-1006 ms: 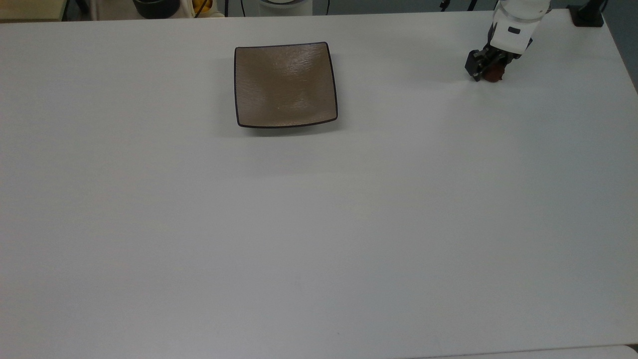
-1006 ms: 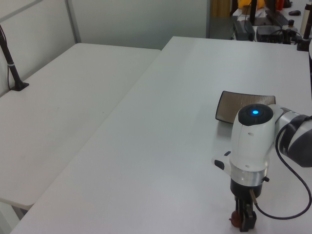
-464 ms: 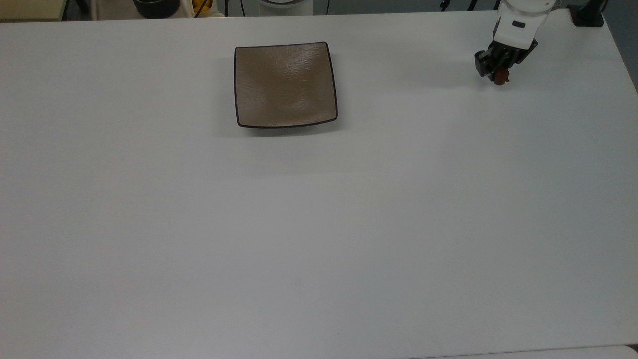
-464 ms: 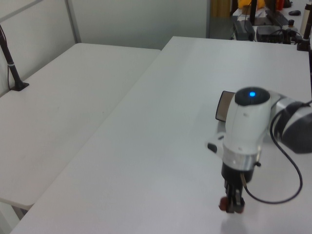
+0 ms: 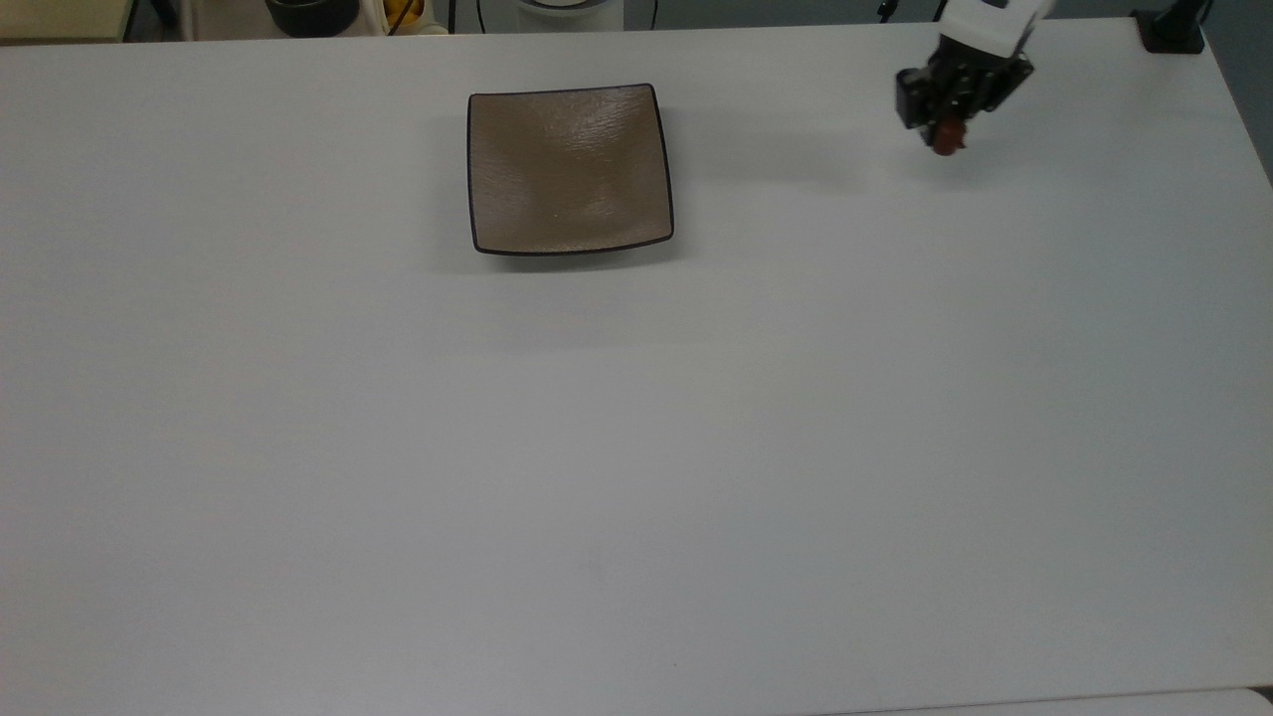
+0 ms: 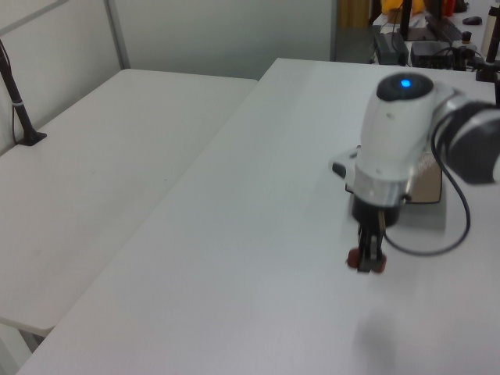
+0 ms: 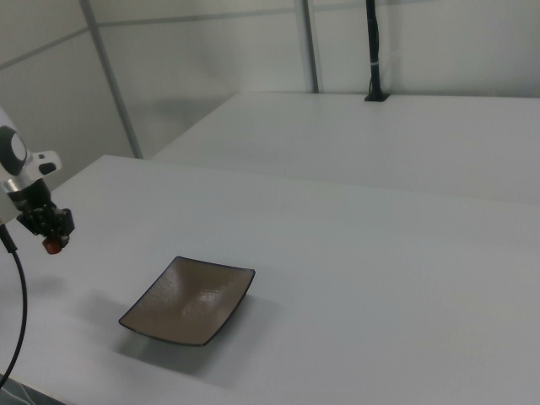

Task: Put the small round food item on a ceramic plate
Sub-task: 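Lift the held food item and carry it over the plate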

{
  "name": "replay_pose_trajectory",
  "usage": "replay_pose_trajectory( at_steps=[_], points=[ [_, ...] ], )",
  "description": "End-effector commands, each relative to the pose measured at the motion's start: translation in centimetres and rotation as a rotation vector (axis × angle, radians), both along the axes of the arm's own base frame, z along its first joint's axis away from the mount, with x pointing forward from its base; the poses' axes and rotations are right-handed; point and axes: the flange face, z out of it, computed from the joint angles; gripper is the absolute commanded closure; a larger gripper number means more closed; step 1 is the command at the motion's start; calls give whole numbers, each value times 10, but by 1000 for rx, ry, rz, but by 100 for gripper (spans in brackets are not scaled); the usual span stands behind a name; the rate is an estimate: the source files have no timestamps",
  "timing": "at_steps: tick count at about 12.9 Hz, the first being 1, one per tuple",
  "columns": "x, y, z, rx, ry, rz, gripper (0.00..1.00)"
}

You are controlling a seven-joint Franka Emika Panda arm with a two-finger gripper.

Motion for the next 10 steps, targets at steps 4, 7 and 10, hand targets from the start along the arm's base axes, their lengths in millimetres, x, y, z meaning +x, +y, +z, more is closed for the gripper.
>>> replay_pose_trajectory(
  at_steps=[4, 7, 10],
  points=[
    [46, -155, 41, -105, 135, 49, 77],
    [67, -195, 37, -112, 145, 2, 74],
    [81, -229, 27, -122, 166, -23, 71]
  ],
)
